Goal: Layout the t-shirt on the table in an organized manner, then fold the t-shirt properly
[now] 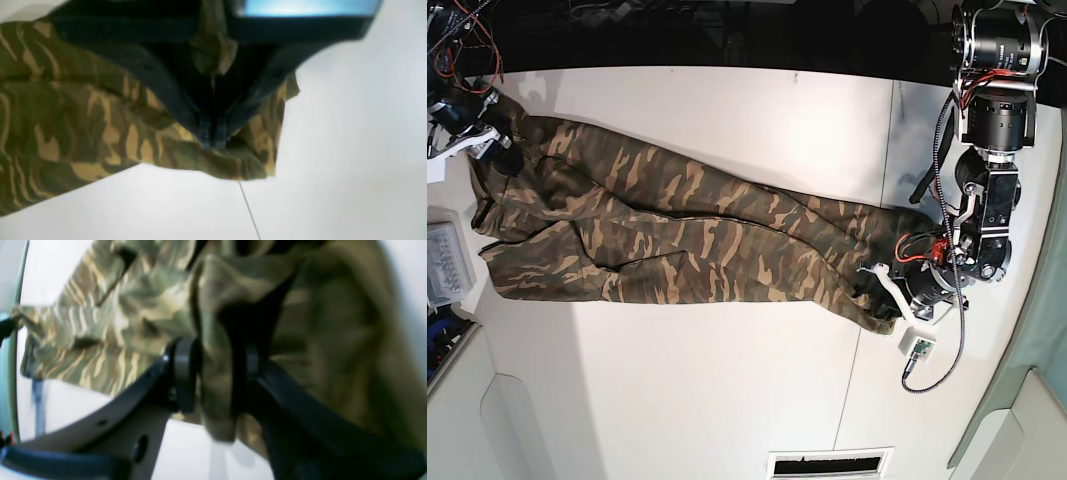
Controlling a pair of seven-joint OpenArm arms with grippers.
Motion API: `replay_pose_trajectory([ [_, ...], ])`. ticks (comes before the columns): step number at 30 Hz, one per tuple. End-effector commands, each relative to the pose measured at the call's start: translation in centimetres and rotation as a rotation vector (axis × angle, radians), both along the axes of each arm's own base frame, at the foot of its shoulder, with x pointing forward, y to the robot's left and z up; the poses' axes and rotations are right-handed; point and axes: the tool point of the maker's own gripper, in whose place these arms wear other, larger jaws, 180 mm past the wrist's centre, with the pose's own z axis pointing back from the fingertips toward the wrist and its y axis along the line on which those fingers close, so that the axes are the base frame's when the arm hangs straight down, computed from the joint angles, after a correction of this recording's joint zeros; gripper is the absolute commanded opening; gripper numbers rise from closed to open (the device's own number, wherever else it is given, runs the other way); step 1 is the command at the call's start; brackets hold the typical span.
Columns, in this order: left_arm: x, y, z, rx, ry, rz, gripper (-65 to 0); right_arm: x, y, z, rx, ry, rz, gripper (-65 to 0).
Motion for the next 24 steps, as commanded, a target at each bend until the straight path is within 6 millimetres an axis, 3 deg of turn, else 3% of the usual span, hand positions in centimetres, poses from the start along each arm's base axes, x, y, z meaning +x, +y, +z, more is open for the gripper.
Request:
replay_pose_trajectory([
  [1, 1.4, 0.4, 2.4, 0.0, -0.065, -0.002, -65.0, 0.8, -1.1, 1.6, -0.023, -0.051, -0.005, -45.6],
  [5, 1.4, 0.7, 2.7, -0.006, -0.061, 0.001, -65.0, 0.0, -3.4, 2.3, -0.048, -0.051, -0.061, -45.3],
  [10, 0.4, 0.6, 1.6, -0.009, -0.026, -0.002, -65.0, -1.6, -6.9, 3.6, -0.08, -0.061, -0.121, -31.0],
  [13, -0.4, 0.0, 0.8, -0.023, -0.006, -0.033, -65.0, -2.7, -8.1, 3.7, -0.114, -0.035, -0.12, -28.0],
  [18, -2.1, -1.0, 0.0, -0.05, 0.012, -0.069, -65.0, -5.9, -8.1, 2.2, -0.122, 0.05, -0.108, -28.0],
  [24, -3.1, -2.1, 1.2, -0.047, -0.032, -0.101, -65.0, -8.3, -7.1, 0.9, -0.107, 0.089, -0.095, -28.1],
])
